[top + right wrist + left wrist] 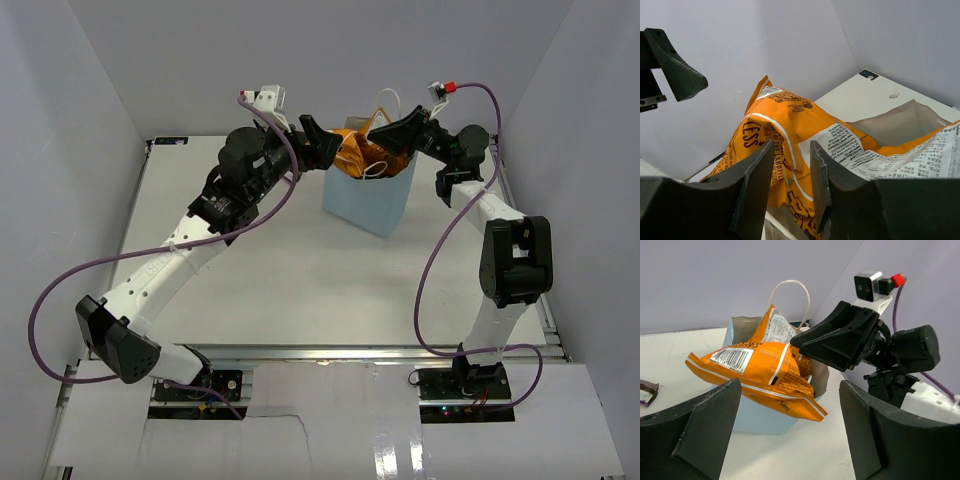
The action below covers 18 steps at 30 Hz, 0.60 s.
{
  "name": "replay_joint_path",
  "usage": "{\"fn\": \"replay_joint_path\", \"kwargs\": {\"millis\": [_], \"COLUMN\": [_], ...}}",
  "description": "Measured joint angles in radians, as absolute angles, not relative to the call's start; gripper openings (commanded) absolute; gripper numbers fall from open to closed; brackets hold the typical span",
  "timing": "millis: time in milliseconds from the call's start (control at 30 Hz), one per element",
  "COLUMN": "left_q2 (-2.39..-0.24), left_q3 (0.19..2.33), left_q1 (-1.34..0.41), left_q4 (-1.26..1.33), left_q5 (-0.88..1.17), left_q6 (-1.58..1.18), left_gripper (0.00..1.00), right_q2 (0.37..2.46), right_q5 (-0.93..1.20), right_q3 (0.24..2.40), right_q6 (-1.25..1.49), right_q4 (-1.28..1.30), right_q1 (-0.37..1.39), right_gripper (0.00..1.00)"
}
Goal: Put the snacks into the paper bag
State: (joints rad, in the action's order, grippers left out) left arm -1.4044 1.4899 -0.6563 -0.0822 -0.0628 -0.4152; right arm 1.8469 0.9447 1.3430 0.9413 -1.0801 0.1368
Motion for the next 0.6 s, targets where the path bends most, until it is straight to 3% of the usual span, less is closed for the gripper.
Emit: {"fn": "replay_joint_path", "kwargs": {"millis": [167,300,467,600], "left_q2": [-1.402,-1.399,-1.364,-1.296], "left_q3": [1.433,1.383,1.322,1.261], "left_q1": [-0.655,-0.65,-0.649,-0.646], "left_q4": [-0.074,-0.075,-0.082,-0.076], "left_q5": [-0.079,-0.094,-0.137,-0.164], "left_q6": [-0.415,-0.417,-0.423,-0.43], "left_gripper": [0.88,0.78,0.76,0.76], "right_q2": [1.825,1.753,1.605,1.567], "right_q5": [0.946,0.942,0.81,0.655], "right_q3": [1.342,1.342,1.422,1.568], "right_q6": [0.888,0.762,0.412,0.146], "right_q4": [-1.031,-0.899,-0.498,-0.231], "right_q1": [0.137,0.137,0.139,0.149], "right_gripper": [0.41,0.38,0.18,0.14]}}
